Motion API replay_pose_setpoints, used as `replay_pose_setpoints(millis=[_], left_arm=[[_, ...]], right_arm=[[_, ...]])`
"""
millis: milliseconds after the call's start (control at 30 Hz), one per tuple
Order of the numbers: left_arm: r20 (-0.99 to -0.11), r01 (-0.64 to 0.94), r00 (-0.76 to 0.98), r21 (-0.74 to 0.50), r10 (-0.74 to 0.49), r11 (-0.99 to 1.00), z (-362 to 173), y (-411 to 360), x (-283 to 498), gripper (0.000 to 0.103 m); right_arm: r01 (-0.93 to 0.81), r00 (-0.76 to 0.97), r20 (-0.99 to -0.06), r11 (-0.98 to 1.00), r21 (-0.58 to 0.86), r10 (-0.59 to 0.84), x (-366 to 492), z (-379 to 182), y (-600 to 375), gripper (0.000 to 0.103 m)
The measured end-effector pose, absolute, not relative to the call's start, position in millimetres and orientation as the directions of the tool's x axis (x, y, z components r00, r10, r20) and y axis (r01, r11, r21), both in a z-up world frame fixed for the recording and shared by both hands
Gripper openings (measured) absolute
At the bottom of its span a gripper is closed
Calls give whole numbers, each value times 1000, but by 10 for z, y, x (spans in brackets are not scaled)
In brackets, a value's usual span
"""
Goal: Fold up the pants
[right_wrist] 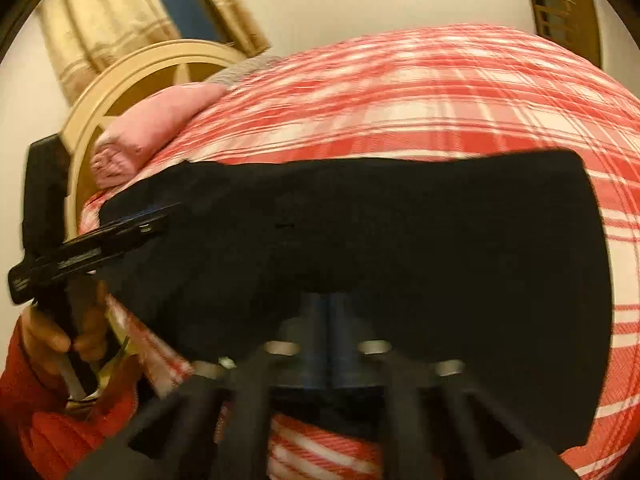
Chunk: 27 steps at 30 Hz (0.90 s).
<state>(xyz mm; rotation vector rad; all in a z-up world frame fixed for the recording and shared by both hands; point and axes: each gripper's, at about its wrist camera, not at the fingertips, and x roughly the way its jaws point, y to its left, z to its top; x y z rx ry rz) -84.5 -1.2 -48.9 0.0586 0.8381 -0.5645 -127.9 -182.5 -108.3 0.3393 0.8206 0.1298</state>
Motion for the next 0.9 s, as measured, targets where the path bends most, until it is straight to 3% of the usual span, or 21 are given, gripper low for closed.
replay_pose_setpoints(millis=[100, 200, 333, 600, 767, 900], left_arm=[[-721, 503, 529, -158, -448, 849, -497, -44, -874, 90], [-717, 515, 525, -161, -458, 842, -472, -63, -897, 90], [-713, 568, 458, -223, -530, 792, -467, -207, -933, 90], [-697, 652, 230, -407, -679, 639, -672, -723, -946, 91], [-622, 647, 110, -547, -775, 530, -665, -791, -991, 91], [-634, 639, 144, -526, -760, 561, -679, -754, -992, 89]], right_arm=[[3, 687, -697, 958, 287, 207, -1304, -997, -1693, 1], [-46, 750, -628, 963, 264, 208, -1409, -808, -1636, 1], [25, 796, -587, 962, 271, 145, -1483, -666, -1836, 1], [147, 807, -589, 953, 266, 40, -1617, -697, -2159, 1], [152, 801, -596, 947, 282, 49, -1602, -764, -2191, 1], [151, 800, -597, 943, 297, 60, -1601, -813, -2225, 2]])
